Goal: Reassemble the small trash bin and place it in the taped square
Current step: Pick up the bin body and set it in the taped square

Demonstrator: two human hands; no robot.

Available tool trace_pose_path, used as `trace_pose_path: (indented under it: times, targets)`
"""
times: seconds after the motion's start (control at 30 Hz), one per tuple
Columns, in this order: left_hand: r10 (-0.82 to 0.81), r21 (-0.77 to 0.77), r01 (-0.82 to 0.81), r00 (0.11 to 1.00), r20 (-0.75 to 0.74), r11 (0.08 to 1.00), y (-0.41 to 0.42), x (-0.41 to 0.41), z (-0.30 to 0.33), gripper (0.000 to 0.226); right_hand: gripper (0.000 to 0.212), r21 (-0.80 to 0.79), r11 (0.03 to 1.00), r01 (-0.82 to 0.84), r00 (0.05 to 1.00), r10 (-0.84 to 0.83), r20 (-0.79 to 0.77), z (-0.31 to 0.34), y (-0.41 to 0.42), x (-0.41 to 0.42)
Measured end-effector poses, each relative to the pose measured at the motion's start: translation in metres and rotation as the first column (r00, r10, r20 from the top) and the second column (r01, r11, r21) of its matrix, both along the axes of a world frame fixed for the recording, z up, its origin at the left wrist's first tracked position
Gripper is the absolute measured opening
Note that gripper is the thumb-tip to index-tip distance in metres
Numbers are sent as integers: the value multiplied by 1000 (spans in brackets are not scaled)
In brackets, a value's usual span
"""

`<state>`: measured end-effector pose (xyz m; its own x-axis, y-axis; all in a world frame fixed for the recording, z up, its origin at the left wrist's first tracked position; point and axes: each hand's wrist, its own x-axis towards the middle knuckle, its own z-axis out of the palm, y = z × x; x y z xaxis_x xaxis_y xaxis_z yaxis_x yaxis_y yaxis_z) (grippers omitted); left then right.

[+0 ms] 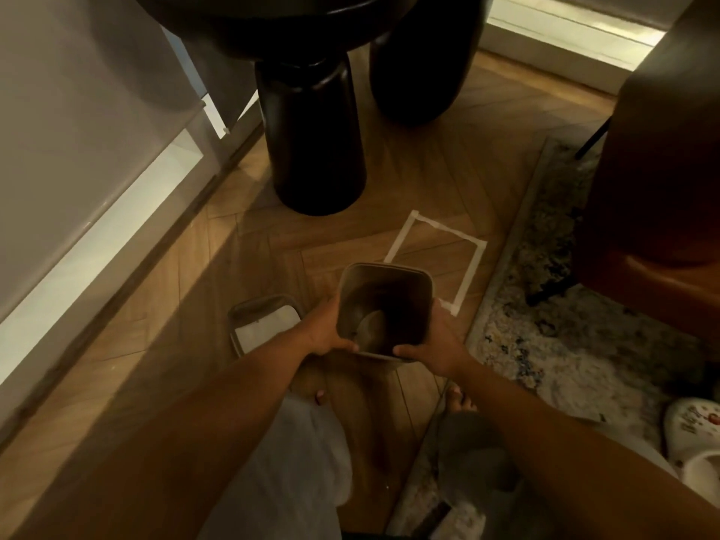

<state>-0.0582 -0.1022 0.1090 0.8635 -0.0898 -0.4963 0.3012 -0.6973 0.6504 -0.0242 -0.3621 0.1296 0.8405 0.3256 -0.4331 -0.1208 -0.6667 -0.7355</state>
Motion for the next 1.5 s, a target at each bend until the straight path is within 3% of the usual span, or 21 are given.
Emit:
trace_pose_path:
  times: [0.33,0.53,0.63,1.5]
  targets:
    - [-75,53,76,997,-23,996,-21,16,-23,139,117,-2,994,111,992,-111,-54,-42,-15,-10]
    - [-112,55,113,993,-29,992,-28,20,-27,140,134,-37,995,89,994,-91,-56,-77,-33,-9]
    - [-129,56,130,991,-25,990,-32,18,-26,141,142,-78,995,68,997,-70,-35,-61,-33,-15]
    - [-176,127,185,981,-75,974,-46,19,-22,138,146,-172,983,60,992,-78,-98,-62,-47,-21]
